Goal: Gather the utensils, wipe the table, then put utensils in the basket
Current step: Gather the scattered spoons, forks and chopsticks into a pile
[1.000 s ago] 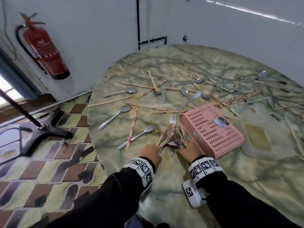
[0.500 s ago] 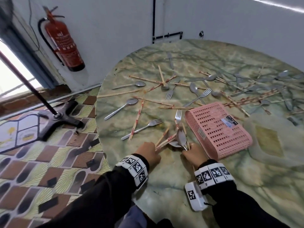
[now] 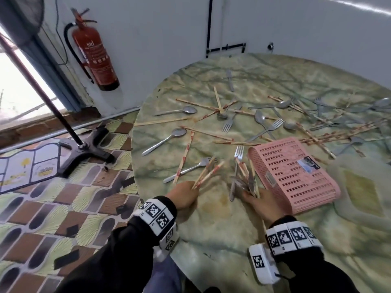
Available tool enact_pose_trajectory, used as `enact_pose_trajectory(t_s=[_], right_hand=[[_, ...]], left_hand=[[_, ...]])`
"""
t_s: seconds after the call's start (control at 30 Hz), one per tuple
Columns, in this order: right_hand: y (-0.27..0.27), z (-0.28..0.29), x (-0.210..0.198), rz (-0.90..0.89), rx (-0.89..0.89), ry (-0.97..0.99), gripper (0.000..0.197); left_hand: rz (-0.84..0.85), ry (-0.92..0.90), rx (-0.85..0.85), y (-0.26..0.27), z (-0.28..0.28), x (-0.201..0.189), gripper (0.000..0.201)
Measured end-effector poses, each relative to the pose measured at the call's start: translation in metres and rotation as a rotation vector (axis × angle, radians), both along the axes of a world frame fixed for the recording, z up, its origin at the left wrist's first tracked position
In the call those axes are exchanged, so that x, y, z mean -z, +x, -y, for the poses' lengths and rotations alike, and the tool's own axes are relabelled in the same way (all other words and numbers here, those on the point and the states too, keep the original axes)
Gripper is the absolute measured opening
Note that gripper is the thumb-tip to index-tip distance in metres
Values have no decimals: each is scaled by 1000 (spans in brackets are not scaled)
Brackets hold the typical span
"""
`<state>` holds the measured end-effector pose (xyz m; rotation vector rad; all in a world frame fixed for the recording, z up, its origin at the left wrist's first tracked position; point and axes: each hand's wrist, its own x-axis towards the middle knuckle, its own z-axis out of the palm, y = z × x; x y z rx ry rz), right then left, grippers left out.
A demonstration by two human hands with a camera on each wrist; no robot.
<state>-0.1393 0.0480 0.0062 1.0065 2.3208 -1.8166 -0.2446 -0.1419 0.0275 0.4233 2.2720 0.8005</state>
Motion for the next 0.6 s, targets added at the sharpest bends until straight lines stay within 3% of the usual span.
enact_pose_trajectory(t_s=[0.03, 0.17, 0.27, 0.4, 0.5, 0.6], right_hand=[[-3, 3, -4, 0, 14, 4, 12], [-27, 18, -14, 62, 126, 31, 32], [-58, 40, -13, 30, 166, 21, 23], [-103, 77, -10, 43, 184, -9, 9], [-126, 93, -5, 52, 203, 34, 24], [-137, 100, 2, 103, 255, 81, 33]], left_hand=[[20, 64, -42, -7, 1, -3, 25], [-67, 160, -170, -50, 6, -14, 30], [-160, 164, -188, -80, 12, -16, 15], [-162, -37, -54, -110, 13, -3, 29], [-146, -138, 80, -124, 7, 5, 34], [-111, -151, 144, -131, 3, 10, 26]])
